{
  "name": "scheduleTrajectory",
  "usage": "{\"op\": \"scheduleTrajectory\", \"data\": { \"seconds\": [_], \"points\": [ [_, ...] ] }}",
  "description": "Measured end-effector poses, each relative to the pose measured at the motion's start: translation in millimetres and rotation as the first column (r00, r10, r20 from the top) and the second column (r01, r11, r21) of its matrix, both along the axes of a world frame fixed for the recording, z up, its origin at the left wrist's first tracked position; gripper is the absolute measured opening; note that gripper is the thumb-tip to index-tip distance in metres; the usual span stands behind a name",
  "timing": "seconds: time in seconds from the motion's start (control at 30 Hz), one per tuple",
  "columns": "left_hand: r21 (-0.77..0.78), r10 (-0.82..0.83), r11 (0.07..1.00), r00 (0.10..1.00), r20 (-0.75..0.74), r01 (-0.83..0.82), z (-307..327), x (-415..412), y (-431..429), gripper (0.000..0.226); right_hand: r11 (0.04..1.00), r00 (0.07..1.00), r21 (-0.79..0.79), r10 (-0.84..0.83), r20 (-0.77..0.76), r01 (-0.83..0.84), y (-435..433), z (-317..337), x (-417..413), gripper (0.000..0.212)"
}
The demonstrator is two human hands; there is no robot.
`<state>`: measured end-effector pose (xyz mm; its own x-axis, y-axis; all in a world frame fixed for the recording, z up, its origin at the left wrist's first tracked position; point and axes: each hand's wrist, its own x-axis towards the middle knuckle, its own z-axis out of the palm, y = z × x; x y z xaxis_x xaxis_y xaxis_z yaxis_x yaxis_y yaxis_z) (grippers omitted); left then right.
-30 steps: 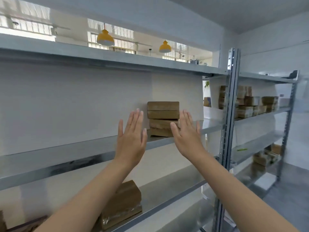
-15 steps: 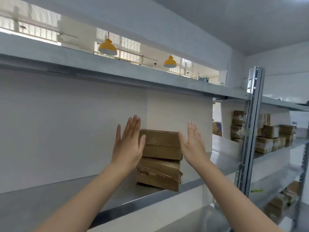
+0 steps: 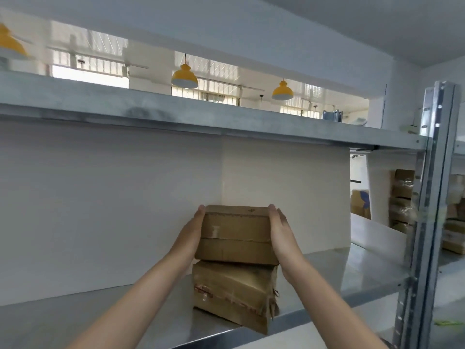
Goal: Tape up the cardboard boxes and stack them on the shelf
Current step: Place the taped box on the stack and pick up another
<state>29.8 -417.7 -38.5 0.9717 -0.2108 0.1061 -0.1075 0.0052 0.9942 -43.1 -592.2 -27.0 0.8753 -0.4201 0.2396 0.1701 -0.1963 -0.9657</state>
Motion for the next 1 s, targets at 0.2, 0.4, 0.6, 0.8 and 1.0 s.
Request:
{"op": "scheduleTrajectory", "data": {
  "seconds": [0.2, 0.4, 0.6, 0.8, 1.0],
  "points": [
    [-0.098, 0.186, 0.981, 0.961, 0.203, -0.169, -2.5, -32.1, 63.4, 0.056, 0.979, 0.957, -0.001, 0.200, 0.212, -0.205, 50.1, 13.9, -10.9, 0.056],
    [-0.140, 0.477, 0.879, 0.843, 0.248, -0.455, -15.4, -95.7, 187.2, 0.086, 0.881, 0.858, -0.007, 0.461, 0.228, -0.472, 168.6, -5.3, -20.5, 0.063],
    [-0.162, 0.728, 0.686, 0.664, 0.173, -0.710, -38.2, -189.0, 322.9, 0.078, 0.722, 0.711, 0.002, 0.682, 0.172, -0.692, 318.0, -29.5, -70.8, 0.061],
    [-0.198, 0.820, 0.572, 0.559, 0.121, -0.796, -60.9, -275.9, 464.5, 0.041, 0.598, 0.588, -0.008, 0.791, 0.168, -0.801, 475.7, -46.4, -126.5, 0.059],
    [-0.186, 0.818, 0.575, 0.558, 0.138, -0.797, -74.1, -327.9, 618.1, 0.074, 0.563, 0.555, -0.036, 0.822, 0.124, -0.826, 624.1, -59.4, -167.7, 0.060]
  ]
}}
